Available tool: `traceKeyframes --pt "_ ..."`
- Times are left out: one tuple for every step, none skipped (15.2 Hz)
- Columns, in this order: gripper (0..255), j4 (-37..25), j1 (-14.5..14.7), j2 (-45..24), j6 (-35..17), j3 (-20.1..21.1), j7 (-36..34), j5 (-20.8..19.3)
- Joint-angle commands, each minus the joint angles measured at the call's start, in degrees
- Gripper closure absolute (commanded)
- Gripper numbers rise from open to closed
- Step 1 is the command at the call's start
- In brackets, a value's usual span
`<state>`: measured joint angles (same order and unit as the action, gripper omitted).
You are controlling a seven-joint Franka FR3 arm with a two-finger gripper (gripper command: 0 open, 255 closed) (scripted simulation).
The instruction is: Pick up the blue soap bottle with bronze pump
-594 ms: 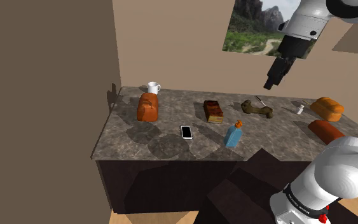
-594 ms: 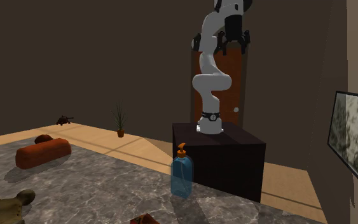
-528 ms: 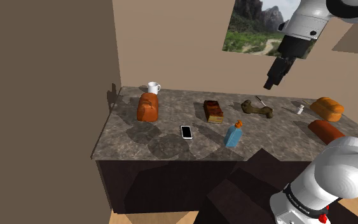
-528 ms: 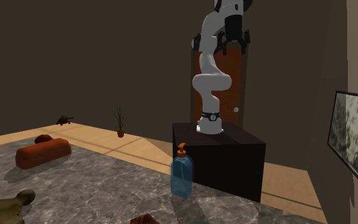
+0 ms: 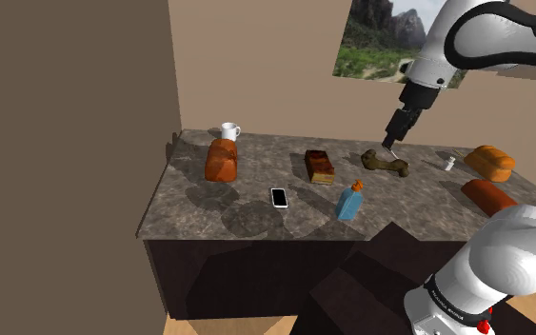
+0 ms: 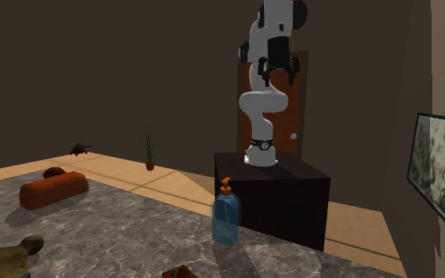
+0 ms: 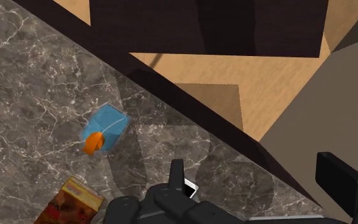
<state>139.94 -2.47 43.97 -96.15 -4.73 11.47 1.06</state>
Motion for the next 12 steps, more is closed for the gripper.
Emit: traceKeyframes --pt "0 2.53 -0.42 -1.26 -3.94 -0.98 1.22 -0.82" --pt "0 3.38 -0.70 -2.22 -5.77 -1.67 1.99 -1.31" --pt "0 4.16 -0.97 -3.27 -7.63 -2.36 2.75 -1.80" --pt "0 4.86 -1.24 -4.41 -9.50 -3.06 3.51 -2.25" --pt "0 5.49 -1.51 -5.65 -11.39 -3.76 4.28 -2.69" --pt "0 6.03 -1.75 -6.97 -13.30 -4.48 5.05 -3.10" --pt "0 6.50 -2.01 -8.39 -15.22 -5.19 5.82 -3.47" --pt "0 6.88 -2.24 -9.89 -17.15 -5.91 6.60 -3.82" --pt "0 7.18 -2.45 -11.48 -19.08 -6.64 7.39 -4.12" --pt "0 7.39 -2.63 -13.15 -21.01 -7.38 8.18 -4.38" --pt "0 7.52 -2.80 -14.91 -22.94 -8.12 8.99 -4.58" --pt "0 7.56 -2.94 -16.73 -24.86 -8.86 9.82 -4.73"
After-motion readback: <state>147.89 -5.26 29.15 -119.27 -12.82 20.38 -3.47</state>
